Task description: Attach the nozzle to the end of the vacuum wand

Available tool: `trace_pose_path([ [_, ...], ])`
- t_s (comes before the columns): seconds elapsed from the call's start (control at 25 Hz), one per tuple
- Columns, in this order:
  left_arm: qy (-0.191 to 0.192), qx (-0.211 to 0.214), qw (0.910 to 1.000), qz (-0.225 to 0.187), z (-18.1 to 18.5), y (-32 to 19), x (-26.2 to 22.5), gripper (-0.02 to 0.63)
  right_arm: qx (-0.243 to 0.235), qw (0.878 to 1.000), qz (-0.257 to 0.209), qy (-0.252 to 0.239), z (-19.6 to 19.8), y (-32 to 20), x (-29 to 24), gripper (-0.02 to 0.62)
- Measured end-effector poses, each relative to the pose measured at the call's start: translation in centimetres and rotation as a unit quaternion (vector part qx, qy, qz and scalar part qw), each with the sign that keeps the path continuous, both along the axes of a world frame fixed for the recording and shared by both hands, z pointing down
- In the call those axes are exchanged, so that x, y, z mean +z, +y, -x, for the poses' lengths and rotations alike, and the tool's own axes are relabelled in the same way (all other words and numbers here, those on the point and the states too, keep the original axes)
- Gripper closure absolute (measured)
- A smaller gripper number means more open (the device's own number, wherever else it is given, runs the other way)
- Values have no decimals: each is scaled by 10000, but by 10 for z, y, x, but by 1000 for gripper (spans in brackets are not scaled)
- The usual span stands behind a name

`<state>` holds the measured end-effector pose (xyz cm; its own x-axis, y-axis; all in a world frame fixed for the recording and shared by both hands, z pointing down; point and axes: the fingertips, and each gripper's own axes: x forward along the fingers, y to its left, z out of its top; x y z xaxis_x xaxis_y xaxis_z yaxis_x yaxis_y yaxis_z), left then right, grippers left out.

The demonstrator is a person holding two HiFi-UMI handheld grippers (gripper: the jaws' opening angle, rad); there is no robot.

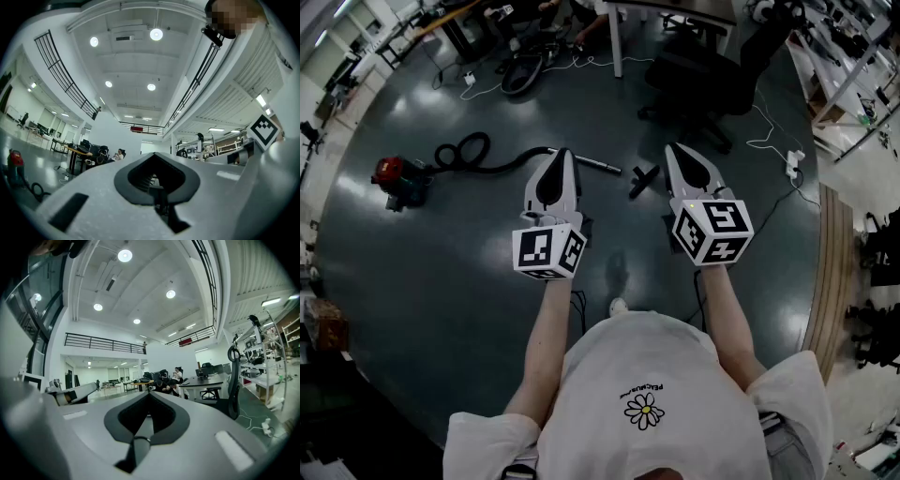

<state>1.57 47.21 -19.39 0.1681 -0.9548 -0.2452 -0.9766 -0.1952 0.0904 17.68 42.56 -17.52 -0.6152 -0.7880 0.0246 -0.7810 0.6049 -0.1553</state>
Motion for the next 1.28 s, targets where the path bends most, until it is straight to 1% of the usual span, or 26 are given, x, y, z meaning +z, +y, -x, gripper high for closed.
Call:
trace_pose_path([
  [0.12,-75,10,10000,-24,0,3,-4,604,-32,10000,-17,6,4,3,-3,589],
  [0.28,-80,-19,10000,-33,5,7,-4,604,-56,10000,-2,41,6,7,-2,589],
  [0.48,81,-92,9999,21,22,12,6,604,-176,9996,74,-183,10,11,4,589],
  [0.56,168,-86,9998,32,29,12,10,604,-172,9996,119,-186,13,10,7,589],
  [0.72,369,-8,9993,11,45,7,14,604,86,9999,79,53,16,1,19,589],
  [0.8,381,42,9993,10,49,0,14,604,246,9996,83,142,14,-7,24,589],
  [0.88,344,71,9994,36,51,-11,15,604,332,9992,191,99,14,-20,30,589],
  [1.04,348,70,9993,102,64,-45,25,604,308,9987,390,-90,23,-59,41,589],
  [1.16,388,67,9992,104,75,-93,35,604,336,9988,360,9,32,-111,50,589],
  [1.28,304,78,9993,182,81,-151,46,604,286,9989,371,-96,37,-172,56,589],
])
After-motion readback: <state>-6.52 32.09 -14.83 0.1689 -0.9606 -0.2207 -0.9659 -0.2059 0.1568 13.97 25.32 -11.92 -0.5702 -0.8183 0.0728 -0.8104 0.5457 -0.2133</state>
